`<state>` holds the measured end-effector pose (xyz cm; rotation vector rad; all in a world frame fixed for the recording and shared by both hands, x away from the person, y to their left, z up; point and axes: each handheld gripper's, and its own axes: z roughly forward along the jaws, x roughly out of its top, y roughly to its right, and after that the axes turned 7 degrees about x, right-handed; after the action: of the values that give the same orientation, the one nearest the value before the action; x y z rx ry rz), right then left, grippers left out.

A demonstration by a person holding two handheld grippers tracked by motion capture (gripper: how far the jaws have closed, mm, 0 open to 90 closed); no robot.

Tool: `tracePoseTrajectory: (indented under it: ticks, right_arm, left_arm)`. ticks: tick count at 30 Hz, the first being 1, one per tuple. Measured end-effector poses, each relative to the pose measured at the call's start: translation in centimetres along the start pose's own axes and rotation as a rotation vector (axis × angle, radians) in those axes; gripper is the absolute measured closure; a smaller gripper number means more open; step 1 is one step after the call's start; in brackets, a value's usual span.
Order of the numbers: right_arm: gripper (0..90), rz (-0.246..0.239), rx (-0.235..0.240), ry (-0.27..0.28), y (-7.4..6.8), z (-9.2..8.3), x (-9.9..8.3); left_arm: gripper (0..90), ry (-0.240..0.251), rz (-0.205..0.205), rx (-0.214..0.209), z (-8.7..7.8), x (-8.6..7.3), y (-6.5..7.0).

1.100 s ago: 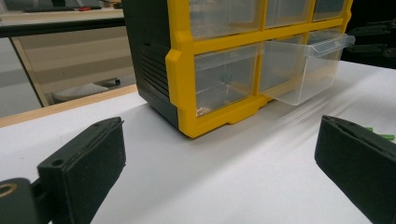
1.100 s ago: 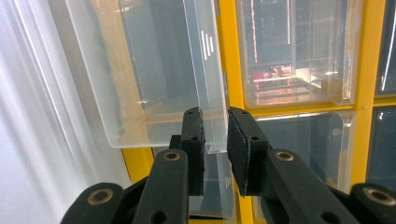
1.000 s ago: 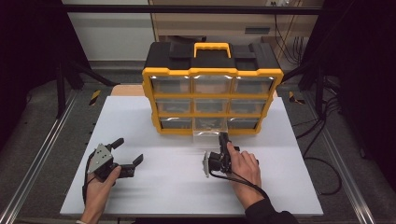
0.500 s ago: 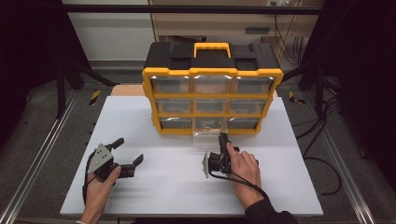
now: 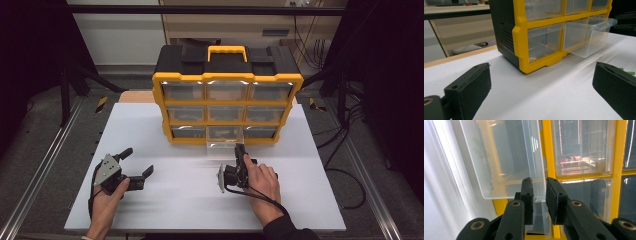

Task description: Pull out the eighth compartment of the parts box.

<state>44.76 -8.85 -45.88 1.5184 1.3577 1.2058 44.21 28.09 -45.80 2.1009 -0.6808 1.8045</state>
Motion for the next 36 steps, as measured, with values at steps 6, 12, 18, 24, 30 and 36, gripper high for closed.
tracePoseTrajectory:
  ticks: [6, 12, 18, 24, 30, 36]
  right_arm:
    - [75.6, -0.001, 0.003, 0.0, -0.2, -0.5, 0.0]
    - [75.2, -0.001, 0.003, 0.004, -0.2, -0.7, -0.1]
    - [74.9, 0.01, 0.008, 0.004, -0.4, -1.0, -0.1]
    - [74.3, 0.009, 0.005, 0.001, -0.4, -1.1, -0.1]
    - [54.6, 0.072, 0.006, 0.0, -0.5, -1.1, -0.3]
    - [33.1, 0.206, 0.031, -0.019, -0.4, -1.3, -1.3]
  left_arm:
    - [1.4, -0.001, 0.001, -0.001, 0.0, 0.0, 0.0]
    - [1.4, -0.002, 0.001, -0.001, 0.0, 0.0, 0.0]
    - [1.4, -0.002, 0.002, -0.002, 0.0, 0.0, 0.0]
    - [1.4, -0.003, 0.003, -0.003, 0.1, 0.0, 0.1]
    - [1.4, -0.005, 0.006, -0.002, 0.1, 0.0, 0.1]
    - [1.4, -0.009, 0.01, -0.003, 0.1, -0.1, 0.1]
